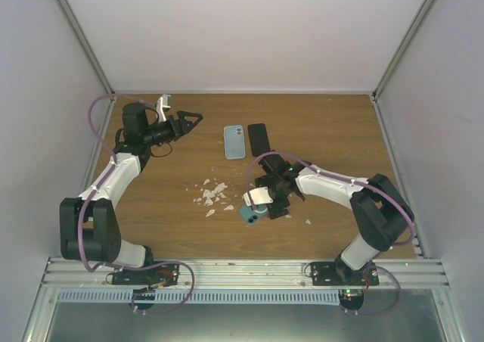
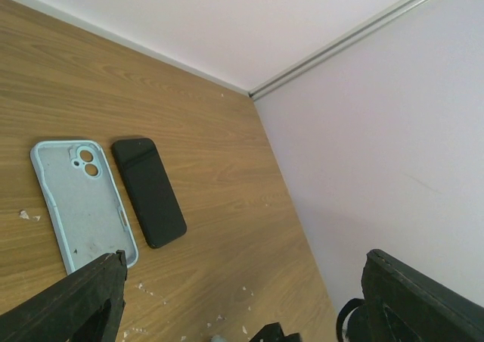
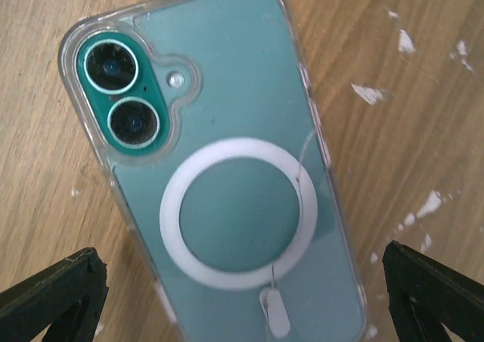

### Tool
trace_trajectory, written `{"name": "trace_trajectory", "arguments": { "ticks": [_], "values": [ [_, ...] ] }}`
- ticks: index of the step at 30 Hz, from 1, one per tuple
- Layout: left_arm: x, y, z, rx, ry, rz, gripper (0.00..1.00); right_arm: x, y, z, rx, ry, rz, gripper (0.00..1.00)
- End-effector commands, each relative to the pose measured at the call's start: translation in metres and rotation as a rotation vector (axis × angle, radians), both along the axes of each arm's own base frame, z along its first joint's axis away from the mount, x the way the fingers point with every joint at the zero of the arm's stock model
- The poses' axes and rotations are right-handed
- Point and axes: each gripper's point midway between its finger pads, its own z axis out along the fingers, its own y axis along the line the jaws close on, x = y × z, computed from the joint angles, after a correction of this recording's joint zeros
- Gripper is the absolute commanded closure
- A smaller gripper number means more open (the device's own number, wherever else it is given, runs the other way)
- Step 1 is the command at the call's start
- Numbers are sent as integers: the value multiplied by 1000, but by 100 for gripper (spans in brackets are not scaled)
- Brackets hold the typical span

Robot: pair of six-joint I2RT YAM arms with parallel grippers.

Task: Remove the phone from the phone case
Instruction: Move the phone to the center of the board, then pick up the phone at the center of the board.

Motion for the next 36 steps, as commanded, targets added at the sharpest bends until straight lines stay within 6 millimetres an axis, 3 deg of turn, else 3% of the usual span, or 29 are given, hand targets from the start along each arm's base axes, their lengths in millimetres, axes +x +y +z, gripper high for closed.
{"name": "trace_trajectory", "arguments": {
  "ticks": [1, 8, 16, 20, 23, 28, 33, 36],
  "values": [
    [-1, 5, 14, 8, -69, 17, 15, 0, 15, -7, -20, -24, 64, 0],
    [-1, 6, 12, 3, -65, 22, 15, -11, 24, -22, -43, -10, 92, 0],
    [-2, 7, 11, -1, -61, 23, 15, 10, 29, -44, -90, 31, -5, 0],
    [-3, 8, 11, 2, -64, 26, 15, 28, 29, -44, -81, 147, -124, 2],
    [-4, 8, 10, 1, -61, 28, 15, 36, 25, -42, -89, 204, -194, 5],
    [-1, 8, 8, -4, -50, 29, 15, 32, 11, -46, -149, 224, -252, 5],
    [1, 8, 5, -10, -40, 29, 15, 24, -11, -60, -257, 219, -267, 5],
    [2, 8, 3, -11, -36, 31, 15, 26, -14, -67, -274, 180, -255, 5]
  ]
}}
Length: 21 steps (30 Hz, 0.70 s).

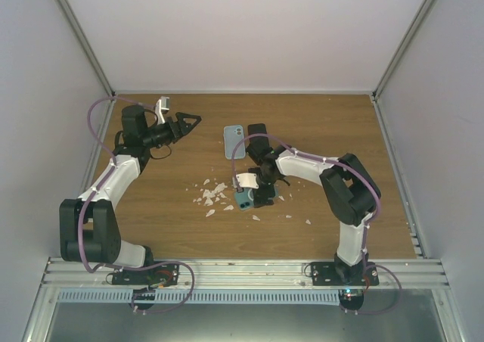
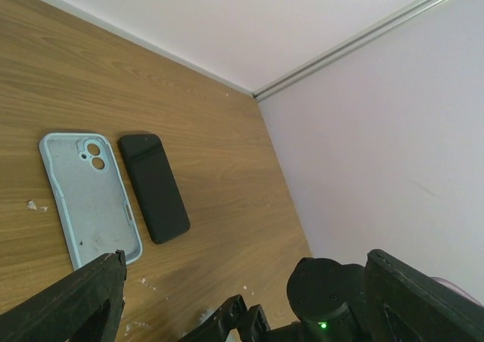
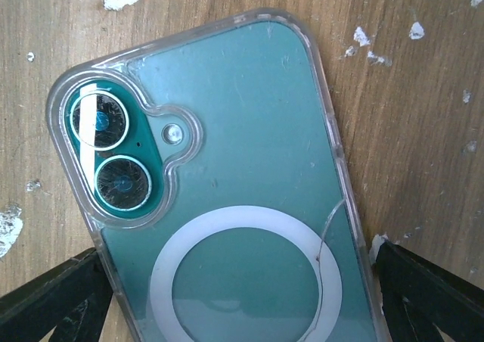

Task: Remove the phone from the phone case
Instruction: Pick up the phone at the center of the board.

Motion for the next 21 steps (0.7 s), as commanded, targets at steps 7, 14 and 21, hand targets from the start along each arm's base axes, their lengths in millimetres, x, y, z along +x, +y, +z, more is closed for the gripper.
{"name": "trace_trajectory", "arguments": {
  "ticks": [7, 14, 21],
  "values": [
    [3, 4, 7, 10, -54, 15, 15, -17, -38, -48, -216, 17, 29, 22],
    [6, 10, 5, 111, -103, 30, 4, -19, -14, -13, -83, 98, -7, 37],
    [-1, 12, 17, 287, -261, -27, 1, -17, 2, 19, 55, 226, -95, 41]
  ]
}}
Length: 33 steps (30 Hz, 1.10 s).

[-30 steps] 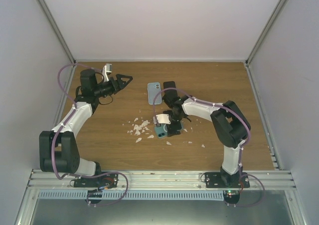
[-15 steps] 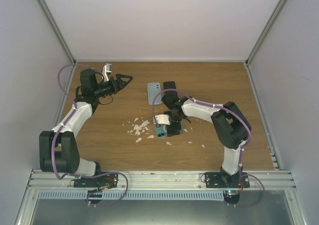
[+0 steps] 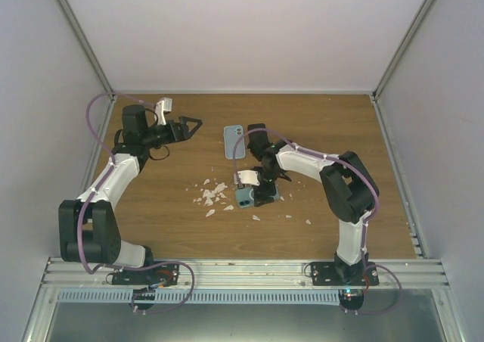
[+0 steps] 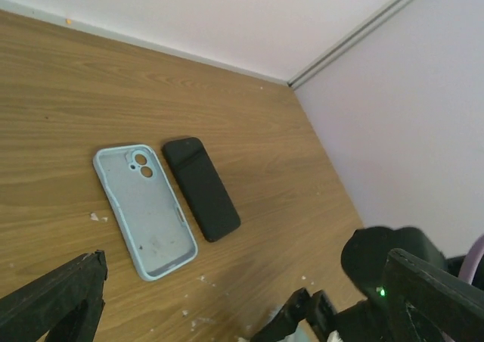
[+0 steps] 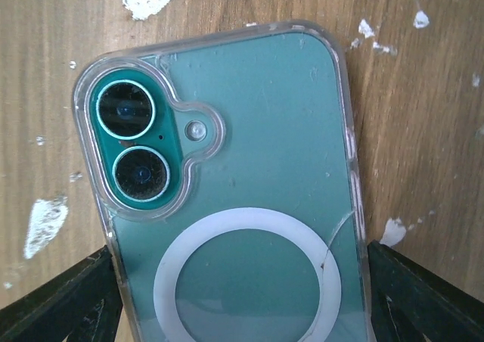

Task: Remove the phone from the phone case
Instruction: Pick up the phone at the center of the board.

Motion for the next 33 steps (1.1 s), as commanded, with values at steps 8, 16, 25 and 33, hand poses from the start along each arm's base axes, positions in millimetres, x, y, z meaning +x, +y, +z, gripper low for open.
{"name": "trace_trajectory", "arguments": {
  "ticks": [8, 16, 25, 33],
  "values": [
    [-50, -6, 55, 346, -522, -225, 1, -8, 3, 31, 163, 308, -162, 44],
    [-144, -40, 17, 450, -873, -673, 5, 0, 11, 59, 295, 432, -217, 44],
    [-211, -82, -32, 698, -1246, -998, 15, -8, 21, 89, 373, 503, -201, 44],
    [-212, -107, -34, 757, -1401, -1062, 17, -27, 33, 112, 400, 530, -149, 45]
  ]
}}
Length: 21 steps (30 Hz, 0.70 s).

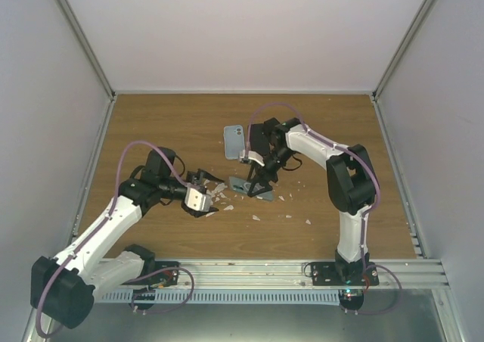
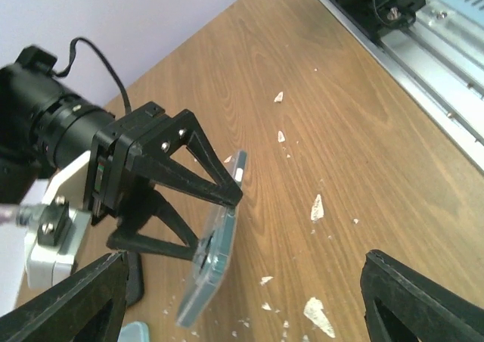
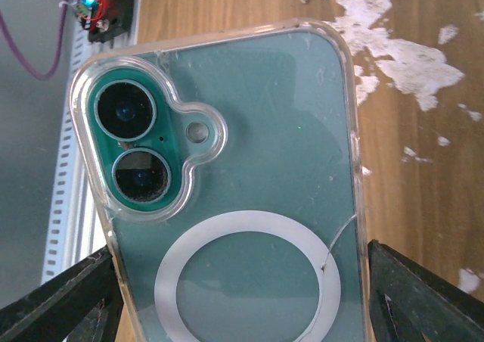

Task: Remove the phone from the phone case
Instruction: Pick up the phone at the center of the board.

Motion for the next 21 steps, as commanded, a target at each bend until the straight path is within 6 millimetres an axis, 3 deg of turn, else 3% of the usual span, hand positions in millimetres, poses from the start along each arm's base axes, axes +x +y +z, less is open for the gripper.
{"name": "trace_trajectory", "arguments": {
  "ticks": [1, 6, 21],
  "values": [
    [7, -13, 0, 27, -187, -68, 17, -18, 16, 33, 86, 29, 36, 45],
    [8, -19, -10, 69, -236, -103, 21, -30, 25, 46, 108, 30, 69, 45],
    [15, -21, -24, 123, -224, -96, 49, -66, 35, 68, 130, 27, 168, 45]
  ]
}}
